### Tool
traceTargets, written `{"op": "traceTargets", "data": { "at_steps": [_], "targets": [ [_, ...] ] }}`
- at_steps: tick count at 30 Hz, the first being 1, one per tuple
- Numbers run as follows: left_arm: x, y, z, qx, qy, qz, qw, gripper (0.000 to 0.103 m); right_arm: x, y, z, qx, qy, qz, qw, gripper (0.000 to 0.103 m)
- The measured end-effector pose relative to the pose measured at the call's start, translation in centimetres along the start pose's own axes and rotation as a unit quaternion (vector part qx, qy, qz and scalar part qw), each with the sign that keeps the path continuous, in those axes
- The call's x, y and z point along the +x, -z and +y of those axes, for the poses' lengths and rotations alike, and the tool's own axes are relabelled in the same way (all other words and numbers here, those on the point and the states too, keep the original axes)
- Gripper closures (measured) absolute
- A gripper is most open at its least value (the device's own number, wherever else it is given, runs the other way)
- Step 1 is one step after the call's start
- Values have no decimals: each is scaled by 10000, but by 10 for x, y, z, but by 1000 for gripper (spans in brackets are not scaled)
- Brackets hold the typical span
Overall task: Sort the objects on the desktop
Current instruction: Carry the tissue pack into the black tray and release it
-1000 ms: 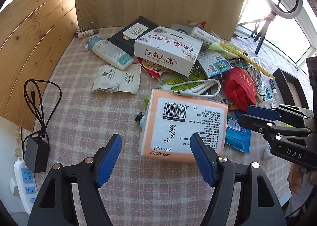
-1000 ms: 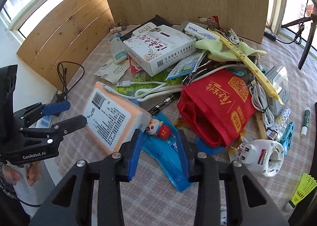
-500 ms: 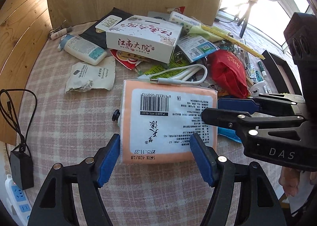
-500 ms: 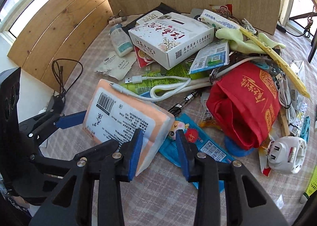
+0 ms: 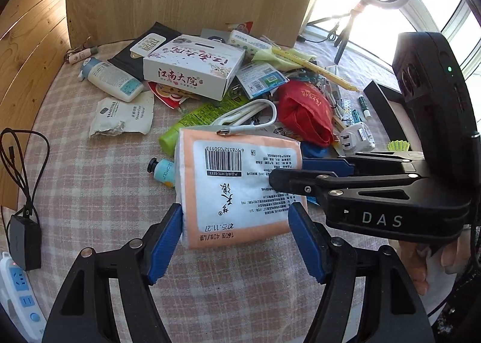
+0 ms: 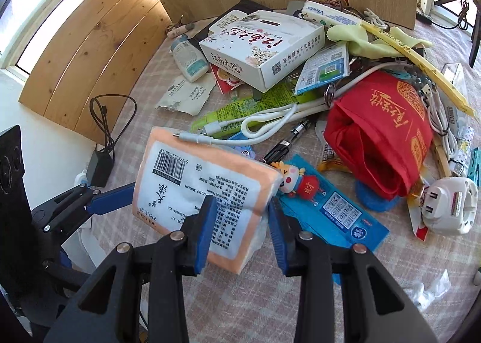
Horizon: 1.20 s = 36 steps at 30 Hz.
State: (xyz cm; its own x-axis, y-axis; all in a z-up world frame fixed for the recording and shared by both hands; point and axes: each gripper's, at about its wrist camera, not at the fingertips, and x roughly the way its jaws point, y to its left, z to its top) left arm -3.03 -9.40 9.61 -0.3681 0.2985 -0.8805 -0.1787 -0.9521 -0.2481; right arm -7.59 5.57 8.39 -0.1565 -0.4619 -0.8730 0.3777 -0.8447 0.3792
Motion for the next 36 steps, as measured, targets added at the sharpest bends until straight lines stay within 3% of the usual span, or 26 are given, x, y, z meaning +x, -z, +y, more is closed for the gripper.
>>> {"op": "traceTargets", "data": {
  "at_steps": [8, 13, 22, 28, 36],
  "targets": [
    [-2, 11, -70, 171, 96, -24, 9998, 35, -47, 29, -34, -12, 150, -212, 9997, 68],
    [10, 8, -123, 100, 216, -57, 9997, 35, -76, 47, -84, 57, 187, -225, 9996, 68],
    [35, -26, -245, 600, 498, -176, 9968, 35, -152, 71, -186, 382, 521, -624, 9960, 68],
    [66, -45, -340, 1078, 953, -123, 9895, 35, -209, 100, -270, 941, 962, -967, 9862, 68],
    [106, -59, -459, 1770, 1355, 56, 9748, 35, -269, 146, -369, 1749, 1562, -1270, 9638, 68]
  ]
}}
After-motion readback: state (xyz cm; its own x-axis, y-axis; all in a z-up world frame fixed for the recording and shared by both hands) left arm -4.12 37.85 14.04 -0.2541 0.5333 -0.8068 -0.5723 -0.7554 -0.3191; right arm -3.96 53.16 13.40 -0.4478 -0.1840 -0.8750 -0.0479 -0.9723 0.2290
